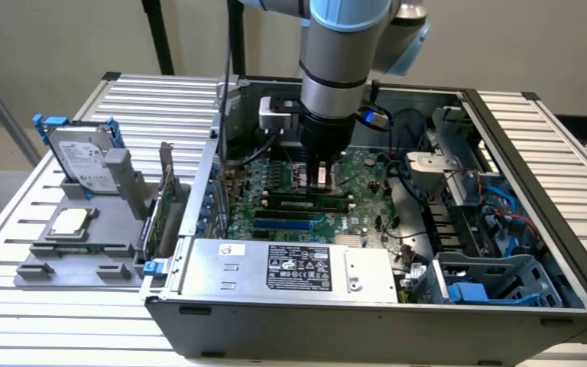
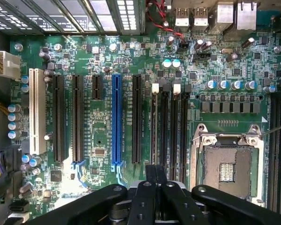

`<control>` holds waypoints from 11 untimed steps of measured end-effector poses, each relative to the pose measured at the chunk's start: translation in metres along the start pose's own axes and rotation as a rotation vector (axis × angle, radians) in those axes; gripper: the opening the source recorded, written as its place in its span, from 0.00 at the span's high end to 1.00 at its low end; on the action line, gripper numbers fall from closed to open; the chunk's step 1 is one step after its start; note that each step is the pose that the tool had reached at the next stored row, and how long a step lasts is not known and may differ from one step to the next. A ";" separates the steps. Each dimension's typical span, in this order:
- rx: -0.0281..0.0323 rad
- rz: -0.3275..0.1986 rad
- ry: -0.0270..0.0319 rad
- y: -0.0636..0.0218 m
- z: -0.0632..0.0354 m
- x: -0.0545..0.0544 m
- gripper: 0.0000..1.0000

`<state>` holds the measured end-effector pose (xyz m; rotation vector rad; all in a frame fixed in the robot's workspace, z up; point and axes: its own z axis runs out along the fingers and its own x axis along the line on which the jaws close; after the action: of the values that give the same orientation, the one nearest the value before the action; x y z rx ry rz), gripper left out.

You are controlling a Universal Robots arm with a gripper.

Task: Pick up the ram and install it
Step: 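Press down the ram until it locks into place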

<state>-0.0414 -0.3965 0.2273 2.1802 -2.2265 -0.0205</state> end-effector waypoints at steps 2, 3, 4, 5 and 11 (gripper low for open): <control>0.0013 0.000 -0.0004 0.0002 0.0014 0.000 0.89; 0.0014 0.000 -0.0005 0.0002 0.0015 0.000 0.89; 0.0016 0.000 -0.0009 0.0001 0.0010 0.000 0.89; 0.0013 0.000 -0.0024 0.0002 -0.0013 0.000 0.89; -0.0032 0.000 -0.0010 0.0008 -0.0200 0.000 0.89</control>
<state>-0.0416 -0.3964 0.2473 2.1790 -2.2254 -0.0250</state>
